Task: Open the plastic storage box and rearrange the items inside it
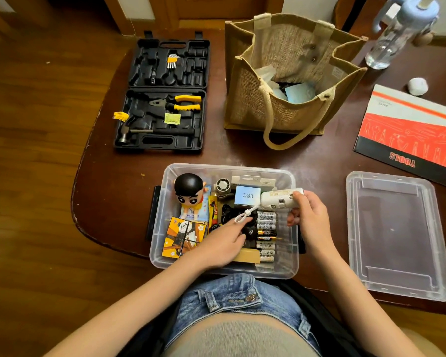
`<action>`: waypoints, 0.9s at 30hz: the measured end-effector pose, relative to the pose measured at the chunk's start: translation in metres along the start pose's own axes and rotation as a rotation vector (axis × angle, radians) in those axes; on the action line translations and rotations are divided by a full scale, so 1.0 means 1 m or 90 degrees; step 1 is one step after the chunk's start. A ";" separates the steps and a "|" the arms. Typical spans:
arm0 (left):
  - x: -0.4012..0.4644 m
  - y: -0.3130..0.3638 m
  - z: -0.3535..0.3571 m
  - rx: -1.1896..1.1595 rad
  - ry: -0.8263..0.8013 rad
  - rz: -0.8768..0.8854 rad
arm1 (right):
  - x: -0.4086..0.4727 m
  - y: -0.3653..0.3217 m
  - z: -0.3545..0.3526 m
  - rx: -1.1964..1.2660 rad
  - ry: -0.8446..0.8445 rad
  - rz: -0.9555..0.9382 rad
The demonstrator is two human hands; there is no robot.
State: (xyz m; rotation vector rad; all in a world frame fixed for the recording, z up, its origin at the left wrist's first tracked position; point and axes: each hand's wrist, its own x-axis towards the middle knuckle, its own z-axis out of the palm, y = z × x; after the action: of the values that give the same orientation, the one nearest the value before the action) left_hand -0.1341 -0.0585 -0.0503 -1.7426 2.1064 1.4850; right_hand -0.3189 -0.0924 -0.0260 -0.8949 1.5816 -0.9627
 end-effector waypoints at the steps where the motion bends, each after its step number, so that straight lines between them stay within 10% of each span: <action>1: -0.002 -0.001 -0.003 -0.004 0.058 -0.013 | 0.000 0.000 0.001 0.002 -0.001 -0.001; 5: 0.005 -0.012 -0.020 0.101 0.237 -0.115 | -0.001 -0.003 0.003 0.010 0.007 -0.002; 16: 0.062 -0.038 -0.037 0.361 -0.071 -0.249 | -0.002 -0.003 0.003 -0.005 -0.007 0.018; 27: 0.068 -0.047 -0.026 0.375 0.060 -0.210 | -0.005 0.004 0.003 -0.020 -0.025 0.020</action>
State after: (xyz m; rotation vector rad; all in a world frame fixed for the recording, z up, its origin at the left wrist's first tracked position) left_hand -0.1095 -0.1225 -0.1031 -1.8098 1.8960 0.6237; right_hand -0.3154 -0.0869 -0.0283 -0.9022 1.5763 -0.8952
